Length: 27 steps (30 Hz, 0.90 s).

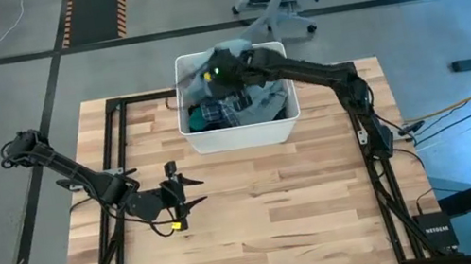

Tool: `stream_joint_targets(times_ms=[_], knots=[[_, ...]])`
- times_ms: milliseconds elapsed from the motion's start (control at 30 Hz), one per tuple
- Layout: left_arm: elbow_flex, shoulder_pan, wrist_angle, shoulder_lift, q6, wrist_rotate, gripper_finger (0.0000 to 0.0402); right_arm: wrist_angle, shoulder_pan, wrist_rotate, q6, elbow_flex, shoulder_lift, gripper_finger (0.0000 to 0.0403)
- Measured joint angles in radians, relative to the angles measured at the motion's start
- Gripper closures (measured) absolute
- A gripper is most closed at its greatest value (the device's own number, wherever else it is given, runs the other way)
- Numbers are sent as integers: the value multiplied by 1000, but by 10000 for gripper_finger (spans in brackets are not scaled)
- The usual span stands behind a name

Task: Sort clothes
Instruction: Put the blue pants into the white laundry bin

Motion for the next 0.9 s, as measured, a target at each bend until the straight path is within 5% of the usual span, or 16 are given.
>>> stream_joint_targets(times_ms=[267, 633, 900], knots=[[-3, -3, 0, 0, -12, 0, 215, 53, 3, -1, 8, -143, 1, 341], [-3, -2, 1, 0, 1, 0, 215, 17, 5, 16, 50, -123, -1, 156], [-3, -2, 1, 0, 41, 0, 215, -107, 39, 4, 51, 83, -79, 109]])
